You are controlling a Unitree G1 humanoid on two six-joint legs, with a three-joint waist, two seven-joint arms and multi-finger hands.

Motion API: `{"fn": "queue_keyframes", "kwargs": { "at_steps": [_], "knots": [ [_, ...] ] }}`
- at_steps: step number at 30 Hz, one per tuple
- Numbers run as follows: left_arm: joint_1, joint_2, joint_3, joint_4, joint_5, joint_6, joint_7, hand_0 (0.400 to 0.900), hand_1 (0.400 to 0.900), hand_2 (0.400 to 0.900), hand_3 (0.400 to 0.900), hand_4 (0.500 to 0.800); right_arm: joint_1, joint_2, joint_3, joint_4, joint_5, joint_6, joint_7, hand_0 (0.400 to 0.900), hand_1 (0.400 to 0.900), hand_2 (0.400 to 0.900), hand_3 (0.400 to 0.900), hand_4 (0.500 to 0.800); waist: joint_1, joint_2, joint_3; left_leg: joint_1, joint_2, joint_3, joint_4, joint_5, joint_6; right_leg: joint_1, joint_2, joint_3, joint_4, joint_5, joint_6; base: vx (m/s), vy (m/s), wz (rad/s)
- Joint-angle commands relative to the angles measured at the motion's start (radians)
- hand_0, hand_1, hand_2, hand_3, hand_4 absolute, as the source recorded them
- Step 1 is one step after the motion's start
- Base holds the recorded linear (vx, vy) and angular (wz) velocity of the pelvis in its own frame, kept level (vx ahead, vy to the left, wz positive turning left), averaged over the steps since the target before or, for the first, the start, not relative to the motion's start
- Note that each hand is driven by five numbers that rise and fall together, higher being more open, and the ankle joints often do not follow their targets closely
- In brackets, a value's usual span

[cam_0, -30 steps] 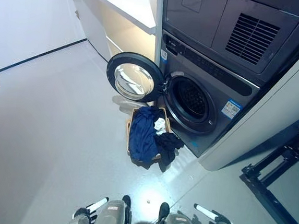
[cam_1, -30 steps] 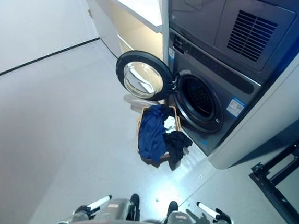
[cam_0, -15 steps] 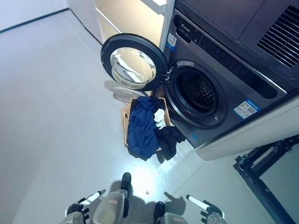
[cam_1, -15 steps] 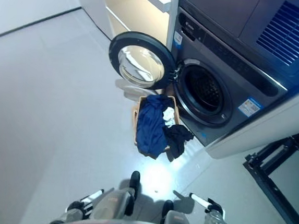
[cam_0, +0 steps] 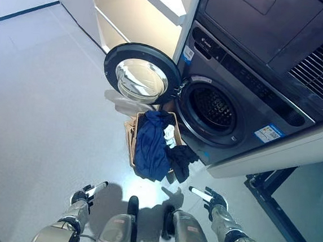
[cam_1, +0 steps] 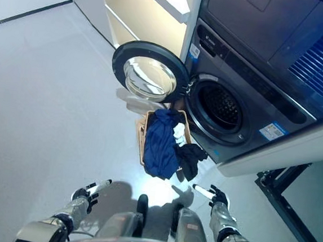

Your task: Put the clothes in the basket into the washing machine.

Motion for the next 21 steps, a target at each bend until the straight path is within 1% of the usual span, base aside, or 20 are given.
{"fn": "queue_keyframes", "kwargs": {
  "at_steps": [1, 2, 3, 4, 6, 7, 9, 10, 11, 12, 13, 14, 17, 18, 20, 21],
  "knots": [
    [0.006, 0.008, -0.006, 0.006, 0.017, -0.015, 0.001, 0.9, 0.9, 0.9, 0.9, 0.8, -0.02, -0.041, -0.018, -0.068, -0.028, -0.027, -0.014, 0.9, 0.9, 0.9, 0.9, 0.8, -0.008, -0.02, 0.024, 0.01, -0.035, -0.07, 0.017, -0.108, -0.074, 0.013, 0.013, 0.049, -0.111, 0.133, 0.02, 0.25, -0.204, 0.42],
    [0.011, 0.007, 0.001, 0.007, 0.007, -0.019, 0.003, 0.9, 0.9, 0.9, 0.9, 0.8, -0.025, -0.044, -0.003, -0.091, -0.042, -0.029, -0.014, 0.9, 0.9, 0.9, 0.9, 0.8, -0.004, -0.025, 0.026, 0.009, -0.039, -0.089, 0.025, -0.118, -0.082, 0.0, 0.0, 0.067, -0.17, 0.177, 0.027, 0.19, -0.178, 0.34],
    [0.011, 0.007, 0.001, 0.007, 0.007, -0.019, 0.003, 0.9, 0.9, 0.9, 0.9, 0.8, -0.025, -0.044, -0.002, -0.091, -0.042, -0.028, -0.014, 0.9, 0.9, 0.9, 0.9, 0.8, -0.005, -0.025, 0.026, 0.008, -0.039, -0.09, 0.026, -0.118, -0.082, 0.002, 0.0, 0.065, -0.173, 0.179, 0.027, 0.25, -0.295, 0.61],
    [0.018, 0.007, 0.007, 0.014, 0.003, -0.018, 0.001, 0.9, 0.9, 0.9, 0.9, 0.8, -0.028, -0.054, 0.014, -0.113, -0.063, -0.029, -0.015, 0.9, 0.9, 0.9, 0.9, 0.8, -0.007, -0.024, 0.027, 0.009, -0.044, -0.115, 0.026, -0.122, -0.093, -0.007, 0.0, 0.1, -0.16, 0.185, 0.026, 0.18, -0.25, 0.42],
    [0.023, 0.003, 0.012, 0.015, -0.004, -0.021, 0.005, 0.9, 0.9, 0.9, 0.9, 0.8, -0.038, -0.06, 0.028, -0.12, -0.081, -0.027, -0.016, 0.9, 0.9, 0.9, 0.9, 0.8, -0.005, -0.022, 0.029, 0.009, -0.042, -0.122, 0.021, -0.12, -0.097, -0.019, 0.002, 0.096, -0.134, 0.186, 0.024, 0.17, -0.282, 0.35],
    [0.03, -0.009, 0.015, 0.013, -0.023, -0.03, 0.017, 0.9, 0.9, 0.9, 0.9, 0.8, -0.057, -0.082, 0.05, -0.147, -0.124, -0.022, -0.031, 0.9, 0.9, 0.9, 0.9, 0.8, -0.007, -0.007, 0.036, 0.007, -0.031, -0.133, 0.0, -0.108, -0.107, -0.037, 0.008, 0.083, -0.109, 0.181, 0.013, 0.16, -0.319, 0.4],
    [0.021, -0.025, 0.012, 0.011, -0.055, -0.035, 0.03, 0.9, 0.9, 0.9, 0.9, 0.8, -0.09, -0.105, 0.078, -0.152, -0.182, -0.015, -0.059, 0.9, 0.9, 0.9, 0.9, 0.8, -0.012, 0.013, 0.051, -0.016, -0.024, -0.151, -0.006, -0.091, -0.122, -0.063, 0.007, 0.056, -0.087, 0.162, 0.002, 0.14, -0.371, 0.66],
    [0.009, -0.032, 0.001, 0.01, -0.061, -0.033, 0.036, 0.9, 0.9, 0.9, 0.9, 0.8, -0.116, -0.124, 0.098, -0.163, -0.22, -0.009, -0.078, 0.9, 0.9, 0.9, 0.9, 0.8, -0.016, 0.025, 0.06, -0.035, -0.021, -0.156, -0.008, -0.081, -0.13, -0.077, 0.002, 0.035, -0.077, 0.153, -0.003, 0.05, -0.268, 0.83],
    [-0.006, -0.044, -0.012, 0.004, -0.069, -0.041, 0.046, 0.9, 0.9, 0.9, 0.9, 0.8, -0.136, -0.14, 0.105, -0.173, -0.233, -0.011, -0.095, 0.9, 0.9, 0.9, 0.9, 0.8, -0.023, 0.038, 0.07, -0.056, -0.023, -0.15, -0.008, -0.071, -0.135, -0.087, -0.007, 0.013, -0.069, 0.149, -0.003, 0.01, -0.154, 0.63],
    [-0.006, -0.044, -0.012, 0.004, -0.069, -0.041, 0.047, 0.9, 0.9, 0.9, 0.9, 0.8, -0.137, -0.14, 0.105, -0.173, -0.233, -0.011, -0.095, 0.9, 0.9, 0.9, 0.9, 0.8, -0.026, 0.039, 0.069, -0.059, -0.023, -0.153, -0.007, -0.07, -0.136, -0.089, -0.008, 0.01, -0.068, 0.148, -0.003, 0.01, -0.189, 1.02],
    [-0.039, -0.06, -0.038, -0.005, -0.062, -0.043, 0.055, 0.9, 0.9, 0.9, 0.9, 0.8, -0.183, -0.172, 0.126, -0.194, -0.277, -0.005, -0.12, 0.9, 0.9, 0.9, 0.9, 0.8, -0.045, 0.067, 0.084, -0.094, -0.011, -0.073, -0.029, -0.045, -0.136, -0.109, -0.025, -0.032, -0.05, 0.133, -0.003, 0.0, -0.153, 0.82],
    [-0.051, -0.065, -0.051, -0.028, -0.064, -0.056, 0.064, 0.9, 0.9, 0.9, 0.9, 0.8, -0.229, -0.196, 0.155, -0.204, -0.307, 0.002, -0.132, 0.9, 0.9, 0.9, 0.9, 0.8, -0.05, 0.085, 0.097, -0.113, -0.006, -0.038, -0.033, -0.036, -0.137, -0.132, -0.027, -0.048, -0.033, 0.125, -0.005, -0.02, -0.181, 0.7],
    [-0.08, -0.057, -0.073, -0.046, -0.068, -0.06, 0.061, 0.9, 0.9, 0.9, 0.9, 0.8, -0.357, -0.24, 0.234, -0.195, -0.388, 0.01, -0.138, 0.9, 0.9, 0.9, 0.9, 0.8, -0.042, 0.104, 0.11, -0.151, -0.005, -0.036, -0.033, -0.03, -0.138, -0.204, -0.013, -0.04, 0.011, 0.117, -0.012, 0.01, -0.069, -0.13],
    [-0.081, -0.057, -0.073, -0.046, -0.068, -0.06, 0.061, 0.9, 0.9, 0.9, 0.9, 0.8, -0.359, -0.24, 0.234, -0.195, -0.388, 0.009, -0.138, 0.9, 0.9, 0.9, 0.9, 0.8, -0.042, 0.104, 0.109, -0.154, -0.006, -0.035, -0.031, -0.03, -0.138, -0.208, -0.013, -0.039, 0.014, 0.116, -0.012, 0.0, -0.059, -0.07],
    [-0.122, -0.048, -0.097, -0.06, -0.089, -0.065, 0.065, 0.9, 0.9, 0.9, 0.9, 0.8, -0.457, -0.26, 0.276, -0.166, -0.432, 0.012, -0.166, 0.9, 0.9, 0.9, 0.9, 0.8, -0.031, 0.114, 0.138, -0.193, -0.006, -0.03, -0.021, -0.027, -0.137, -0.263, -0.015, -0.037, 0.048, 0.112, -0.014, 0.01, -0.068, -0.07],
    [-0.135, -0.048, -0.099, -0.067, -0.098, -0.069, 0.066, 0.9, 0.9, 0.9, 0.9, 0.8, -0.485, -0.266, 0.281, -0.155, -0.437, 0.013, -0.171, 0.9, 0.9, 0.9, 0.9, 0.8, -0.028, 0.12, 0.143, -0.202, -0.005, -0.028, -0.024, -0.024, -0.138, -0.278, -0.017, -0.036, 0.053, 0.111, -0.015, 0.03, -0.052, -0.03]
  ]
}}
